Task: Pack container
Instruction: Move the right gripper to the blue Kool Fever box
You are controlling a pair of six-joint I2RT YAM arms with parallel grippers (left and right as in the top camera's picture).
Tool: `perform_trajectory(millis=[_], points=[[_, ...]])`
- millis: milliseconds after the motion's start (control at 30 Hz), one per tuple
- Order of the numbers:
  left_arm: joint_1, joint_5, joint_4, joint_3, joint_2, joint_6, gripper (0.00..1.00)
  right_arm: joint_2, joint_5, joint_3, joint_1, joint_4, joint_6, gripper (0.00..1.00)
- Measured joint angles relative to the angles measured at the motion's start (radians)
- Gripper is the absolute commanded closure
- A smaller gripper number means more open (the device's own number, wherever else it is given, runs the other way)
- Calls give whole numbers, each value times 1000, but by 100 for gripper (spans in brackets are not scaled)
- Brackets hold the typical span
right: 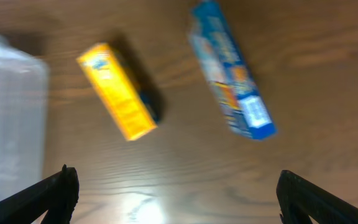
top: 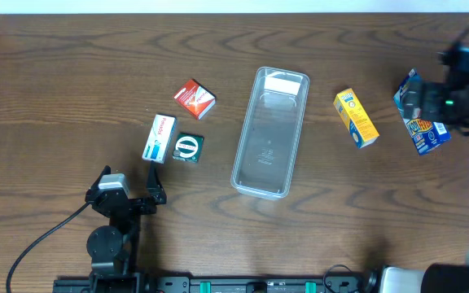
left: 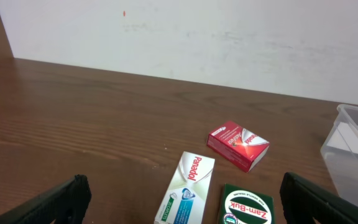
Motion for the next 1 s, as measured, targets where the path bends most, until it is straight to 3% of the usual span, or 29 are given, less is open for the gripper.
perform_trajectory(millis=[200,800,1000], points=[[0,0,0,0,0,0,2,77,-27,2,-98,63,-77,1],[0,0,0,0,0,0,2,332,-66,2,-101,220,-240,1],[0,0,0,0,0,0,2,352,-66,2,-101,242,-264,13]])
